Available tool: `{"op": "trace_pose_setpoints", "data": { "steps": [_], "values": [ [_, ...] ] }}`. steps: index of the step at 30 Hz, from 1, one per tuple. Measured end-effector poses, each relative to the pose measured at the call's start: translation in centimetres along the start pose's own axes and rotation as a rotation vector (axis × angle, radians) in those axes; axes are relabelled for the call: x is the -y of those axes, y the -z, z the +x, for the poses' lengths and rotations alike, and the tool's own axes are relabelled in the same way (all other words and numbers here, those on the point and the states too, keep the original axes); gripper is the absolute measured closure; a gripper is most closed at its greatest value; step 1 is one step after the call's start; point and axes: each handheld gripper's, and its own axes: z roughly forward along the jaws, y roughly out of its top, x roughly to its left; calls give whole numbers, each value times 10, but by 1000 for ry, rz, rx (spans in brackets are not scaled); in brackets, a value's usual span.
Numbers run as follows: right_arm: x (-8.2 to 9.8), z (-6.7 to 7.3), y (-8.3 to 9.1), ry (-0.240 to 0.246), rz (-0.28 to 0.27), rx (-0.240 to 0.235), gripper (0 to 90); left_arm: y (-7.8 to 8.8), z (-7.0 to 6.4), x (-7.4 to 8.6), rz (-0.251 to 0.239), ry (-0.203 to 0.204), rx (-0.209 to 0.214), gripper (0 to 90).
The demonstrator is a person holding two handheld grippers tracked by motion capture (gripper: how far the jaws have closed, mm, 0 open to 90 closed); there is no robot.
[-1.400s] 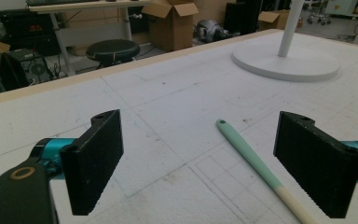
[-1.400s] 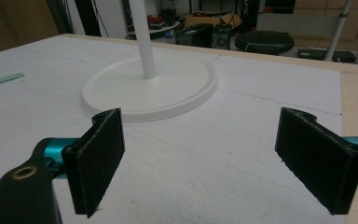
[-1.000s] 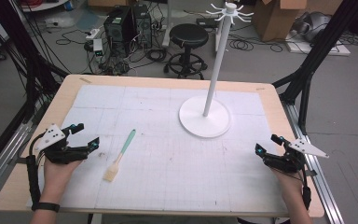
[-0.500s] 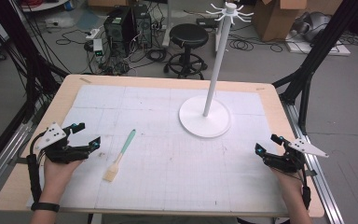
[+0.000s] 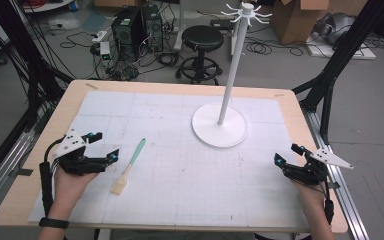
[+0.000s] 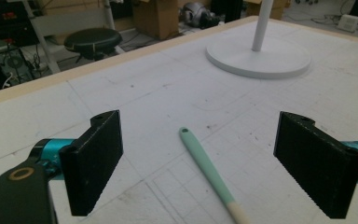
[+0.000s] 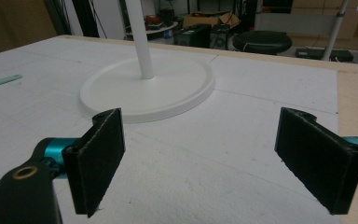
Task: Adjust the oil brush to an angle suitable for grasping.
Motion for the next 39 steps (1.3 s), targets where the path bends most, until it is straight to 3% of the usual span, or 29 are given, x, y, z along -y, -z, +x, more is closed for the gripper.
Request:
{"op": "trace_pose_setpoints", "data": {
  "steps": [14,29,39],
  "values": [
    [0,0,0,4,-2,0,152,-20,-17,1,76,-1,-2,163],
    [0,1,-1,3,5,-3,152,-39,-27,12,198,-23,-13,172],
    [0,0,0,5,2,-1,152,-40,-27,13,205,-20,-15,172]
  ]
}}
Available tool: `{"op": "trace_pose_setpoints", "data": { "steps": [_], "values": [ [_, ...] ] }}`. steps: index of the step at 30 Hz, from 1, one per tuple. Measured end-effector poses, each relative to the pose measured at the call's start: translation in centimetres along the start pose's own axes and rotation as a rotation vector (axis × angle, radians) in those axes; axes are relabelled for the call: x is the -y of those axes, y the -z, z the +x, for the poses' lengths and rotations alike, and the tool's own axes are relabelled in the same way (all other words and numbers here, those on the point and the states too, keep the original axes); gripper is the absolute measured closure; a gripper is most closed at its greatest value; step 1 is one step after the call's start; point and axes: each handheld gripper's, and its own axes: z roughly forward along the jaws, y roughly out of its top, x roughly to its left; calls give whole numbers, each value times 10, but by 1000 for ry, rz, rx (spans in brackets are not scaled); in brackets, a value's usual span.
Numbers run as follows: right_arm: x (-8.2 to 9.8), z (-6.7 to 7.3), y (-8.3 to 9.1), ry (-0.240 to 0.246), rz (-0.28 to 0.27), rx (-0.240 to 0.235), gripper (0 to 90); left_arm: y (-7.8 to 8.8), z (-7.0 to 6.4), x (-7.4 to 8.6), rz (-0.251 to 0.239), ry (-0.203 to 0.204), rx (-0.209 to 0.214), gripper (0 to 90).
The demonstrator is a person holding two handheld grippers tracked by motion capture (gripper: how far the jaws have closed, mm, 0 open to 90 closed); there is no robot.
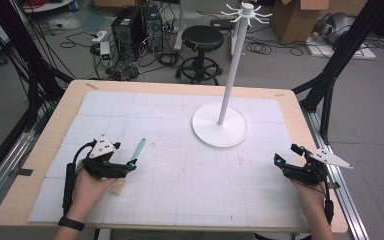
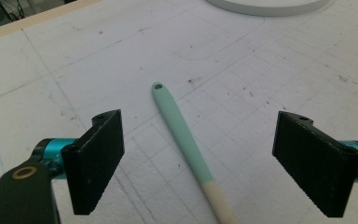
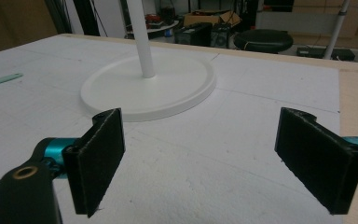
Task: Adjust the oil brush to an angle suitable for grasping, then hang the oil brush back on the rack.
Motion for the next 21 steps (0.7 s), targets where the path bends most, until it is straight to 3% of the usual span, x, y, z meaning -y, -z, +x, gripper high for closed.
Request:
{"op": "trace_pose_setpoints", "data": {
  "steps": [21],
  "values": [
    [0,0,1,-7,5,-2,152,-2,1,0,9,22,6,171]
  ]
}}
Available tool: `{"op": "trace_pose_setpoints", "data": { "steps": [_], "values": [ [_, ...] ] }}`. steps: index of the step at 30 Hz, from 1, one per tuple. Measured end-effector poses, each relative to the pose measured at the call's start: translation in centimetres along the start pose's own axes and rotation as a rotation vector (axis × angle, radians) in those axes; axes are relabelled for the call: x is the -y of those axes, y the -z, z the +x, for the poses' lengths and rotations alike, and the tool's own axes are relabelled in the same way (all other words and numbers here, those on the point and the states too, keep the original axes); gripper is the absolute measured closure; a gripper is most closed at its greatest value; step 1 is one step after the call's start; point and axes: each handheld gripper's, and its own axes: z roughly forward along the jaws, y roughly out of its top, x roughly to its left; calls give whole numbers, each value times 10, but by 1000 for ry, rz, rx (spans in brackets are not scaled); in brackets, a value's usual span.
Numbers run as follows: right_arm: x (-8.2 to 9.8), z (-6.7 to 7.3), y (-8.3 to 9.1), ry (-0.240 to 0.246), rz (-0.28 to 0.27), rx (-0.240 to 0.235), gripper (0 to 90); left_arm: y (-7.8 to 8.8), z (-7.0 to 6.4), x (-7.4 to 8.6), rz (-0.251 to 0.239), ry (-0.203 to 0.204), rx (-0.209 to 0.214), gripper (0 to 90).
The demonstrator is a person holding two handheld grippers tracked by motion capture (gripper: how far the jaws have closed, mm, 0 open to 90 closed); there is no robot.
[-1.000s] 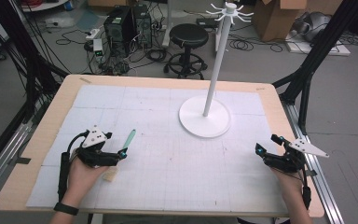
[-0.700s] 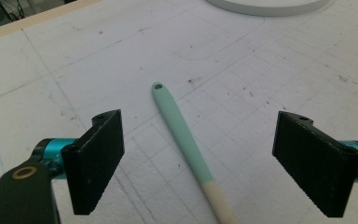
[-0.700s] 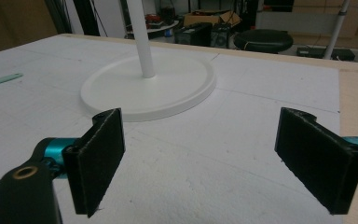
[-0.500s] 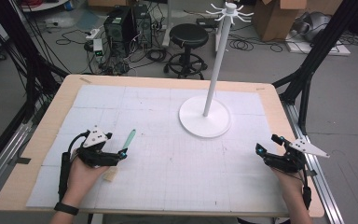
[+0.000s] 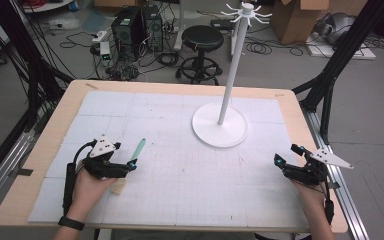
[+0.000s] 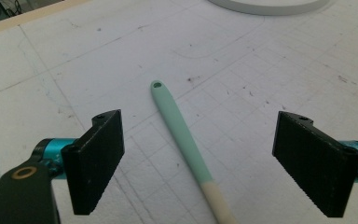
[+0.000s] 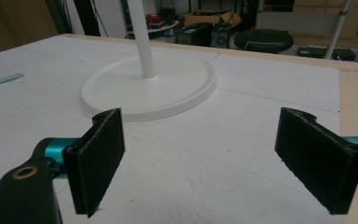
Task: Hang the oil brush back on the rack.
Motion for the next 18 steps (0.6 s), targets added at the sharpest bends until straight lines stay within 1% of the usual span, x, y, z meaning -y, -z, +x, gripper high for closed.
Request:
{"op": "trace_pose_setpoints", "data": {
  "steps": [4,5,6,9,11,13,14,15,18],
  "values": [
    [0,0,1,2,-2,0,152,-1,0,0,8,9,-4,171],
    [0,0,1,-1,-3,-1,152,-2,0,0,13,22,-4,171],
    [0,0,1,1,-3,-1,152,-3,0,0,27,28,-5,171],
    [0,0,0,0,-3,-1,152,-5,0,0,42,40,-13,175],
    [0,0,0,0,-2,-1,152,-6,0,1,58,54,-12,214],
    [0,0,0,1,-2,0,152,-6,0,0,68,63,-5,255],
    [0,0,0,1,-1,1,152,-7,-1,0,67,75,-3,282],
    [0,0,0,-2,-2,0,152,-7,-1,0,79,77,-2,306],
    [0,1,1,0,-4,-2,152,-10,-2,1,114,81,-16,331]
  ]
}}
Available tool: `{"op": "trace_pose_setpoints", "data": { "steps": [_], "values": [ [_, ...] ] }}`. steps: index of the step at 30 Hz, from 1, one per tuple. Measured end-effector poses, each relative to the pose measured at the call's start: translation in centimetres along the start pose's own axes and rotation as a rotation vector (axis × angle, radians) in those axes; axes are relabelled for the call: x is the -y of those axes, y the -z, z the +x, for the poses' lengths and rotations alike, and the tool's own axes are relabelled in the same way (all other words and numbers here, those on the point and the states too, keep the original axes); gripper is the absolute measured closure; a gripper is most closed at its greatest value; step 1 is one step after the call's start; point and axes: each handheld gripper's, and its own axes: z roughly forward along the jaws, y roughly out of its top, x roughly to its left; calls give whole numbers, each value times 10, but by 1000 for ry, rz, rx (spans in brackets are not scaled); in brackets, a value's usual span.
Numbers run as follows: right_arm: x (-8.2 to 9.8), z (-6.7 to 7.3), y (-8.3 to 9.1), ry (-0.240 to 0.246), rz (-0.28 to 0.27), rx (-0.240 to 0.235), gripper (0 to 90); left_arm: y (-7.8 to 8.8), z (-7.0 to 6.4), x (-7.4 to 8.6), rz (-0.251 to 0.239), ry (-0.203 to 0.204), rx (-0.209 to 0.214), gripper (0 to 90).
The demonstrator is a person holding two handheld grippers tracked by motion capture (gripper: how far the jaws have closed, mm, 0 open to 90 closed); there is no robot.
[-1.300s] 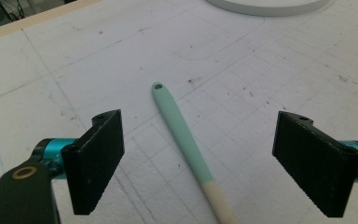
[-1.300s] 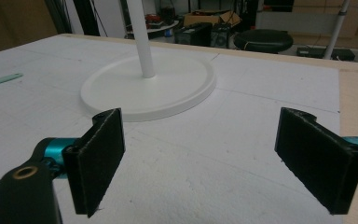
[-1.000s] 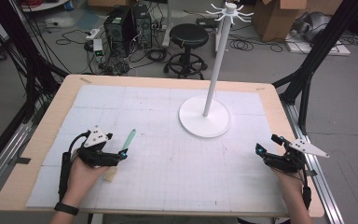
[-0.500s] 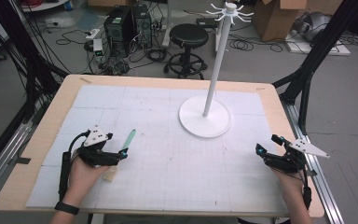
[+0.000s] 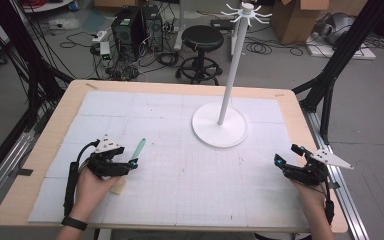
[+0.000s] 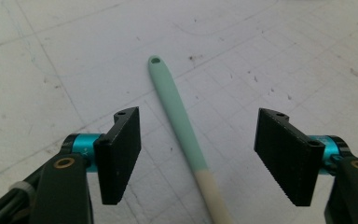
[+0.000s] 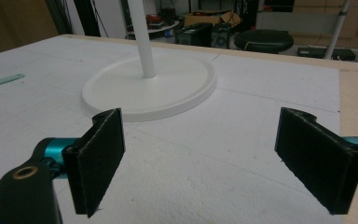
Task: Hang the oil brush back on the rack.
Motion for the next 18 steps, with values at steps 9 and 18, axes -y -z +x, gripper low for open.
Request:
{"op": "trace_pose_setpoints", "data": {
  "steps": [9,18],
  "values": [
    [0,0,0,-2,0,0,152,-6,-6,0,63,-8,-37,383],
    [0,0,0,-4,0,1,152,-12,-13,1,111,-36,-71,532]
  ]
}}
